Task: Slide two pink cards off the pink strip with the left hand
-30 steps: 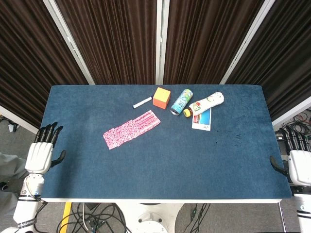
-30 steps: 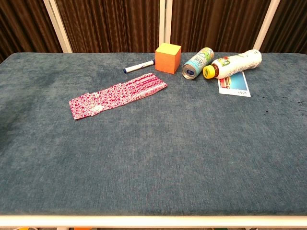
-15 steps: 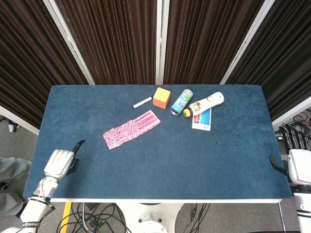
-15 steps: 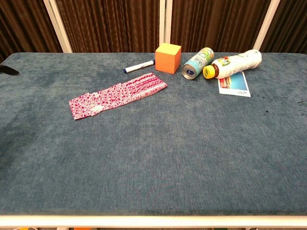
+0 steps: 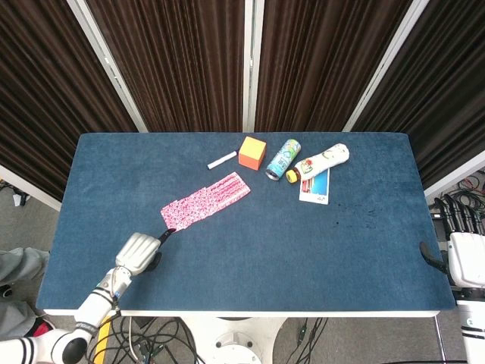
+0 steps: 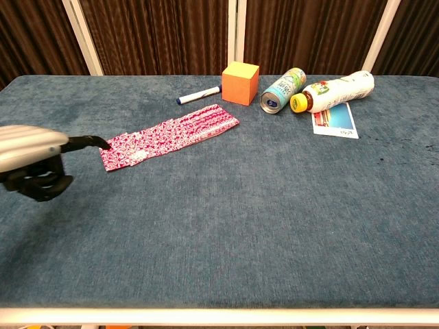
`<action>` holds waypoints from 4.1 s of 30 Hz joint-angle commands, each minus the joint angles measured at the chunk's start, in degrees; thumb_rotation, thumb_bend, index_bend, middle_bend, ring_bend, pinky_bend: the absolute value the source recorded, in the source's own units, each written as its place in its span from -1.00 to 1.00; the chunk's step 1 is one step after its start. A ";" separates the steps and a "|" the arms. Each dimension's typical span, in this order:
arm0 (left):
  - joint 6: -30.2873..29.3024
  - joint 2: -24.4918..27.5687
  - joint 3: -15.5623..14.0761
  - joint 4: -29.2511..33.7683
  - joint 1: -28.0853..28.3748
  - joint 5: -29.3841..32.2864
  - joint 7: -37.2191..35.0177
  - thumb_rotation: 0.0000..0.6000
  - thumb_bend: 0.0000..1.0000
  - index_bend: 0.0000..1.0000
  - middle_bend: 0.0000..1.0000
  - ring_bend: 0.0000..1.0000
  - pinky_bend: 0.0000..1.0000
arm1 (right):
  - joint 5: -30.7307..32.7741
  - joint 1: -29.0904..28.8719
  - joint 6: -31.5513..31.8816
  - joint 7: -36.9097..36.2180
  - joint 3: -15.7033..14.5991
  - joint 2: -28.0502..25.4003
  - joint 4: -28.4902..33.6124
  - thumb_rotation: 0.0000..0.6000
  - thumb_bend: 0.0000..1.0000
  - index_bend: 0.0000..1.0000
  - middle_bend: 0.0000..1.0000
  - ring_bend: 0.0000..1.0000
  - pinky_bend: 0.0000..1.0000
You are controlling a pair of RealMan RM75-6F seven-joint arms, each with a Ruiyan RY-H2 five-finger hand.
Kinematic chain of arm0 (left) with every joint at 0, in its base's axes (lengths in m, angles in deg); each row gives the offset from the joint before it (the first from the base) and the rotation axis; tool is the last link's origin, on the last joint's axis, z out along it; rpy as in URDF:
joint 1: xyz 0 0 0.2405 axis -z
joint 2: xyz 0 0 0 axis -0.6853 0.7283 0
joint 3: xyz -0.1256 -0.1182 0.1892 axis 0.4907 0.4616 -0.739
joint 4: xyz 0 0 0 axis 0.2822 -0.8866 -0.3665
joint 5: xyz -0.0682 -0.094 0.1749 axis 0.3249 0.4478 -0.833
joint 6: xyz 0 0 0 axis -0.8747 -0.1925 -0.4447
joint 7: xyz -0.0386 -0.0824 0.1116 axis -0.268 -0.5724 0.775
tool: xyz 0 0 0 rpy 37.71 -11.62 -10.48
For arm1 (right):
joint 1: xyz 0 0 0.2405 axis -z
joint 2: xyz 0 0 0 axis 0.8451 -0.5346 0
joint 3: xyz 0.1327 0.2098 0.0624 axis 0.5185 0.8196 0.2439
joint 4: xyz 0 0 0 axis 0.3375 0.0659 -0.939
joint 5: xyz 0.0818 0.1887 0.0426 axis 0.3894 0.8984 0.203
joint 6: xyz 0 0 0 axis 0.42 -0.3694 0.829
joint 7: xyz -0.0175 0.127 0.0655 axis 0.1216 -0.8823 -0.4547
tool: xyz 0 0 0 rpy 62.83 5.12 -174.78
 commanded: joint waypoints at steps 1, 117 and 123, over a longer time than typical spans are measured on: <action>1.92 -2.77 1.15 -3.10 2.37 3.55 2.05 1.00 0.20 -0.80 0.85 0.91 1.00 | 0.18 0.06 -0.03 -0.20 0.05 -0.05 -0.14 1.00 -0.51 -1.00 -1.00 -1.00 -1.00; -3.09 -3.98 -12.09 6.21 9.30 16.15 11.61 1.00 0.25 -0.76 0.86 0.91 1.00 | 1.11 -0.15 -2.05 -2.64 -0.18 1.49 -3.72 1.00 -0.51 -1.00 -1.00 -1.00 -1.00; -3.59 -1.49 -11.91 10.71 9.39 13.98 10.75 1.00 0.25 -0.76 0.86 0.91 1.00 | 0.97 -0.21 -1.98 -2.54 -0.15 1.43 -3.40 1.00 -0.51 -1.00 -1.00 -1.00 -1.00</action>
